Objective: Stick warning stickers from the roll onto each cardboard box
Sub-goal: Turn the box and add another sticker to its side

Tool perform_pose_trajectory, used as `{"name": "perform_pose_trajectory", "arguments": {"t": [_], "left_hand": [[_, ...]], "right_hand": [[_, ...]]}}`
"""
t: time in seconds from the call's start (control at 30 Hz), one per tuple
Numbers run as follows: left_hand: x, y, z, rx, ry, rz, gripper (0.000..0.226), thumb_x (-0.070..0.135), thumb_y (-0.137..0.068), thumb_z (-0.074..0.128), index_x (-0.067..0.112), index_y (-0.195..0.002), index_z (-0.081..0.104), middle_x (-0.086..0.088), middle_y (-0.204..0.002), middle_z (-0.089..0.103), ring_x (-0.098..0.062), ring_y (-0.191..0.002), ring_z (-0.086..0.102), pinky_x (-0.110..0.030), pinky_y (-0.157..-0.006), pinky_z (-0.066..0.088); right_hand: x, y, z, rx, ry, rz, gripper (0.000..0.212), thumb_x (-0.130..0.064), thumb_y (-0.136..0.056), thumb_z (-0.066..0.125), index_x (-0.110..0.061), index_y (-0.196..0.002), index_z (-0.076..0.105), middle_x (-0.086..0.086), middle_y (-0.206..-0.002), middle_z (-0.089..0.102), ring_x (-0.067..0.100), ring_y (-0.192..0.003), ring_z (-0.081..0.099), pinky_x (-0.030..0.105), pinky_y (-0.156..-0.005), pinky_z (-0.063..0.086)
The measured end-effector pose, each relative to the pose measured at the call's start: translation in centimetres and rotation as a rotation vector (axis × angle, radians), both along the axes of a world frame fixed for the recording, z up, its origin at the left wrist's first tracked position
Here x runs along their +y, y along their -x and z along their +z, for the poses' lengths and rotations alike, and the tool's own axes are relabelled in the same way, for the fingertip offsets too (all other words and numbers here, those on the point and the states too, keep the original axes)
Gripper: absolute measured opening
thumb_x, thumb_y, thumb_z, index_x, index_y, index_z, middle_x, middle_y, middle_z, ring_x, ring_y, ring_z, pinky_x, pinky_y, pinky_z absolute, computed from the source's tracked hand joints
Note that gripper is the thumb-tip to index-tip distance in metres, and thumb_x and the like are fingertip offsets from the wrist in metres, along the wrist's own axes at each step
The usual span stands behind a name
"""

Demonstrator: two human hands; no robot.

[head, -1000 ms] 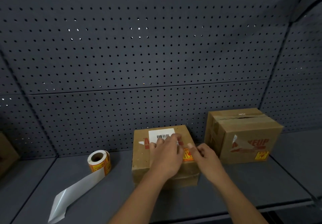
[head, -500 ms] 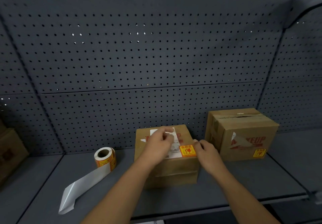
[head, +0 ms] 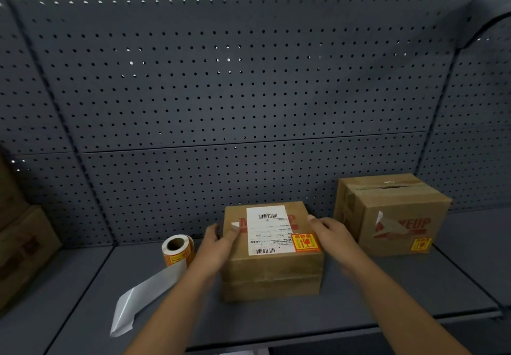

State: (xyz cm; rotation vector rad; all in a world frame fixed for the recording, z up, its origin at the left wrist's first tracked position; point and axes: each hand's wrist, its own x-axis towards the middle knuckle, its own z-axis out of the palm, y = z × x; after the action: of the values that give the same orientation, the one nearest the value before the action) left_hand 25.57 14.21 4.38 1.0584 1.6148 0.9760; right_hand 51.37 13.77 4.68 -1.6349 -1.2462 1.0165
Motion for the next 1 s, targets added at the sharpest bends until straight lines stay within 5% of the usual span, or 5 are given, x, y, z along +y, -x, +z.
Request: {"name": "perform_pose_trajectory", "arguments": {"t": [0.1, 0.23, 0.43, 0.73, 1.0], "left_hand": [[-0.3, -0.4, 0.1, -0.177, 0.167, -0.007, 0.078, 0.067, -0.085, 0.07, 0.023, -0.145, 0.048, -0.005, -0.122, 0.069, -0.029, -0.114, 0.065, -0.051, -0.11, 0.047], [-0.2, -0.7, -0.1, -0.175, 0.2, -0.078, 0.076, 0.074, -0.076, 0.073, 0.025, -0.132, 0.058, -0.007, -0.115, 0.074, -0.03, -0.11, 0.067, -0.054, -0.111, 0.046], [0.0, -0.9, -0.7, -0.222, 0.168, -0.1, 0.073, 0.072, -0.076, 0.076, 0.03, -0.133, 0.058, -0.005, -0.112, 0.077, -0.03, -0.107, 0.07, -0.053, -0.107, 0.049], [-1.2, -1.1, -1.1, -0.366, -0.074, -0.162, 0.052, 0.045, -0.094, 0.071, 0.038, -0.142, 0.051, 0.005, -0.111, 0.08, -0.019, -0.101, 0.077, -0.036, -0.085, 0.056], [-2.7, 0.0, -2.9, -0.314, -0.25, -0.23, 0.074, 0.044, -0.093, 0.072, 0.052, -0.153, 0.03, 0.017, -0.131, 0.07, -0.015, -0.121, 0.068, -0.05, -0.111, 0.049]], "right_hand": [[1.4, 0.3, 0.1, 0.099, 0.11, -0.005, 0.041, -0.049, -0.104, 0.054, -0.014, -0.123, 0.063, 0.003, -0.105, 0.076, 0.019, -0.096, 0.071, 0.032, -0.079, 0.05], [1.9, 0.5, -0.5, 0.175, 0.224, 0.023, 0.05, -0.056, -0.098, 0.061, -0.013, -0.122, 0.067, 0.005, -0.102, 0.079, 0.021, -0.097, 0.073, 0.032, -0.078, 0.051], [1.1, 0.7, -1.2, 0.147, 0.174, 0.083, 0.049, -0.064, -0.094, 0.06, -0.02, -0.113, 0.073, -0.002, -0.103, 0.08, 0.018, -0.103, 0.072, 0.043, -0.114, 0.045], [-0.7, 0.9, -1.3, 0.15, -0.035, 0.136, 0.049, -0.066, -0.094, 0.057, -0.028, -0.124, 0.064, -0.009, -0.104, 0.08, 0.009, -0.098, 0.076, 0.032, -0.093, 0.054], [-2.8, 0.8, -2.4, 0.223, -0.235, 0.228, 0.039, -0.039, -0.103, 0.055, -0.032, -0.141, 0.051, -0.008, -0.117, 0.078, 0.014, -0.105, 0.076, 0.026, -0.081, 0.063]]}}
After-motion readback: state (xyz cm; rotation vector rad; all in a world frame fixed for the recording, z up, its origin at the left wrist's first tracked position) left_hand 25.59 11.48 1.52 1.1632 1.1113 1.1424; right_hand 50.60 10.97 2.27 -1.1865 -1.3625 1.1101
